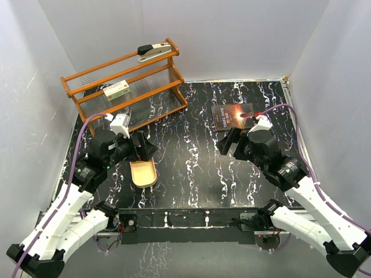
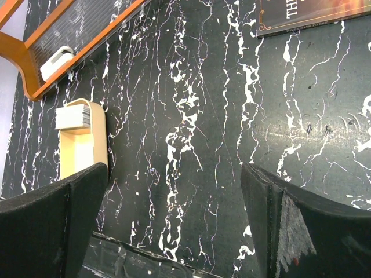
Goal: Put the credit cards into the card holder
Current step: Move the card holder to the center of the board.
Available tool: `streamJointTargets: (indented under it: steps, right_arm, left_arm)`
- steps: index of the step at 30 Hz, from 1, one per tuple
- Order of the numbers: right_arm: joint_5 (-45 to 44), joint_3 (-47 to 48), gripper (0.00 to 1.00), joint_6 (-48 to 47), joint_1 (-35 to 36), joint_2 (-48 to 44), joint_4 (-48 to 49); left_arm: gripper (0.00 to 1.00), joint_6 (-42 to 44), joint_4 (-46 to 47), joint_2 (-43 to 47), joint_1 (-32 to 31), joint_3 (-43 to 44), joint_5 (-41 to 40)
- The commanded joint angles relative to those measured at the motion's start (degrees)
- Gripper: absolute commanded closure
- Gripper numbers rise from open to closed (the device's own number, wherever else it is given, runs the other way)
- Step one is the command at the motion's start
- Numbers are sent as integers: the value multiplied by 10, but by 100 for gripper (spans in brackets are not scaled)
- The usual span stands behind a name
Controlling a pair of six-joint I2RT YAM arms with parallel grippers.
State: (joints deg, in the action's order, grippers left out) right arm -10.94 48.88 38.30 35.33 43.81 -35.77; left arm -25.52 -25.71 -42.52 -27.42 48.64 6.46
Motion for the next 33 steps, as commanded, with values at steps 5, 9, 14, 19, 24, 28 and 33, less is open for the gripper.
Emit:
streamJointTargets:
  steps: [5, 9, 14, 19, 24, 28, 33]
  right_arm:
    - [-64, 3, 2, 7, -3, 35, -5]
    - [-111, 26, 2, 25, -3, 85, -35]
    - [-162, 34, 2, 35, -3, 137, -43]
    - [-216, 33, 30, 23, -9, 190, -34]
    - [-239, 28, 47, 22, -67, 221, -14]
    - [-190, 8, 48, 11, -166, 233, 33]
    - [-110, -10, 51, -2, -290, 268, 82]
  left_arm:
    - [1, 21, 7, 26, 5, 2, -18]
    - [1, 27, 2, 16, 5, -8, -18]
    - [1, 29, 8, 2, 5, -19, -10]
    - [1, 38, 16, -3, 5, -32, -2]
    - [1, 47, 31, 13, 5, -56, -8]
    - [1, 56, 49, 30, 5, -71, 13]
    - [1, 69, 43, 34, 5, -72, 5]
